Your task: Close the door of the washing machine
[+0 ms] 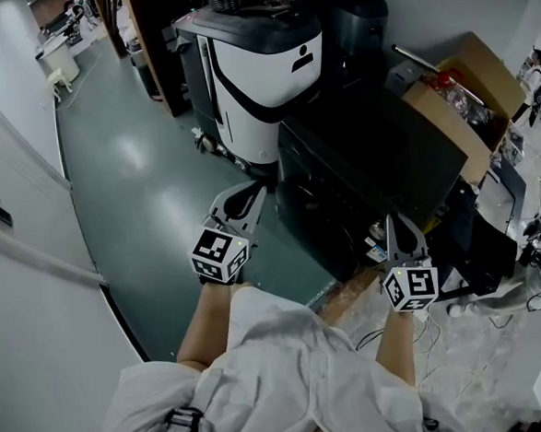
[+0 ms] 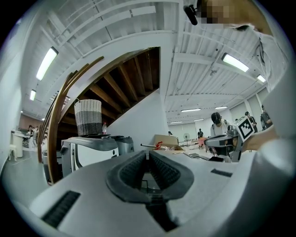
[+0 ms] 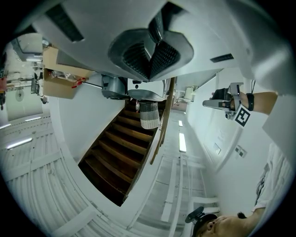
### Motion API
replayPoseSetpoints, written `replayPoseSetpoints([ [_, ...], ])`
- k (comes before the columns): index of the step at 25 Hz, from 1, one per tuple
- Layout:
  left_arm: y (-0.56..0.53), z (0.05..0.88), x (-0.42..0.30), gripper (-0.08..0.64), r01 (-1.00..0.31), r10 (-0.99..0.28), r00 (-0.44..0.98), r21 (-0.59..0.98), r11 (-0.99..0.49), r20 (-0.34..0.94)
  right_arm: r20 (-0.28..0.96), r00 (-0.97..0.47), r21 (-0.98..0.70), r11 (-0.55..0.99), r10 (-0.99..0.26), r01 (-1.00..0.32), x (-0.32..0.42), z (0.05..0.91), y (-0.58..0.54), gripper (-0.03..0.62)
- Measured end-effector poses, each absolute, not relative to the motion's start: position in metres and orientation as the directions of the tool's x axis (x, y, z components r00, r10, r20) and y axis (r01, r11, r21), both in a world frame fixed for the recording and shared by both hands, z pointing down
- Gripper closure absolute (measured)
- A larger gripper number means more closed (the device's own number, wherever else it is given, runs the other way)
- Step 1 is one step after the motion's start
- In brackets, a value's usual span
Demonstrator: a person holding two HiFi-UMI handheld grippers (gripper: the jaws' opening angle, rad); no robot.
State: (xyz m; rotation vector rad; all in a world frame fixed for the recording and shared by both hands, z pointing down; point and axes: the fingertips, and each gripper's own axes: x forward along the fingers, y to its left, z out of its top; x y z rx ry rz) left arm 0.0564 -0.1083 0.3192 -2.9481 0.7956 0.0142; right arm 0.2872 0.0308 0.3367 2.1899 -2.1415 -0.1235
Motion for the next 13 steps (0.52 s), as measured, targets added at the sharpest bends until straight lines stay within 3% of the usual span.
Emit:
replayPoseSetpoints([
  [13,-0.105,0.327,0.062,0.531,-0.495,-0.496,0.868,-0.068,-0.866,-0.013,0.026,0.034,0.115,-0.031,-0.999,-0.993,0.292,0.343,0.039,0.566],
])
